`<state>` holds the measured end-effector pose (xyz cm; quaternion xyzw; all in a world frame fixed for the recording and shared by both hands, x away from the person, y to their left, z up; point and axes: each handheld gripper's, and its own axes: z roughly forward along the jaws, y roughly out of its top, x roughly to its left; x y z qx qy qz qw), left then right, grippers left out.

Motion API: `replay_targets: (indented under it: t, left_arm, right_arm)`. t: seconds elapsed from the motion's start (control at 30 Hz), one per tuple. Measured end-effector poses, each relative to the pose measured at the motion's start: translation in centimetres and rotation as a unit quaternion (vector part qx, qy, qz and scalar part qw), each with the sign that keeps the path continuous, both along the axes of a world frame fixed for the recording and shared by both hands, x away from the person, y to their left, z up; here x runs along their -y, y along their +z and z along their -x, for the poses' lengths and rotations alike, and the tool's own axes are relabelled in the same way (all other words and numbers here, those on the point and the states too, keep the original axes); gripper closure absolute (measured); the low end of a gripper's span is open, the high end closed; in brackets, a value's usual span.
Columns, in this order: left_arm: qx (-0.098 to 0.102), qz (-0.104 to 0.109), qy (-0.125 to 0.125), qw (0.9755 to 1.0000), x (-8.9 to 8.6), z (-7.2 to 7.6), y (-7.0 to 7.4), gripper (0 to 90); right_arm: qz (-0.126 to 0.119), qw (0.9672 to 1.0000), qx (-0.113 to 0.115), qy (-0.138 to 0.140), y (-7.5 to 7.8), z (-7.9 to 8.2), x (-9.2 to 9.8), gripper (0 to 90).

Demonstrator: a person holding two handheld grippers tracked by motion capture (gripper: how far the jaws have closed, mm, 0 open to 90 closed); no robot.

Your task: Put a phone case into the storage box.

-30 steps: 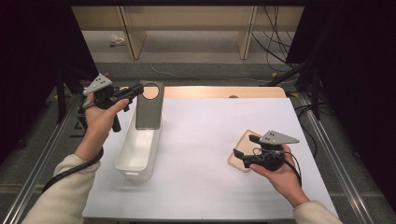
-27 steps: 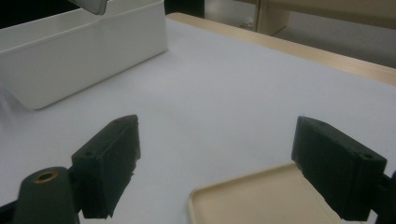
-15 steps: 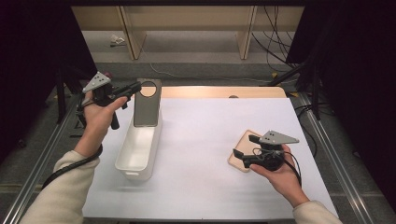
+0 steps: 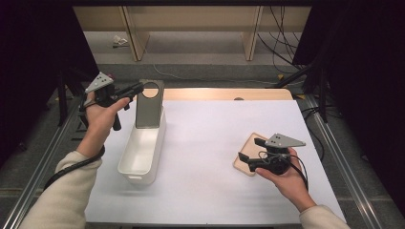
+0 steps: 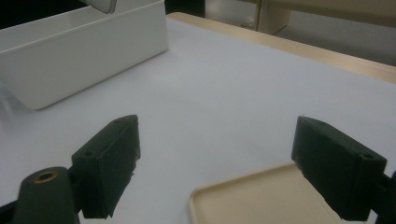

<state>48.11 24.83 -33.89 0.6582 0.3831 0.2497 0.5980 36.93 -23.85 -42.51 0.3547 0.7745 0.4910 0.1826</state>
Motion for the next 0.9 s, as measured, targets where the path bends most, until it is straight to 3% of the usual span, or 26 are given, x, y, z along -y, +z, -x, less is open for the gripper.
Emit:
replay_targets:
  t: [0.9]
  left_arm:
    - [-0.015,-0.001,0.014,0.9998,-1.0,-1.4,-1.1,81.7]
  right_arm:
    - [0.001,1.0000,0.000,0.000,0.0,0.0,0.0,16.4]
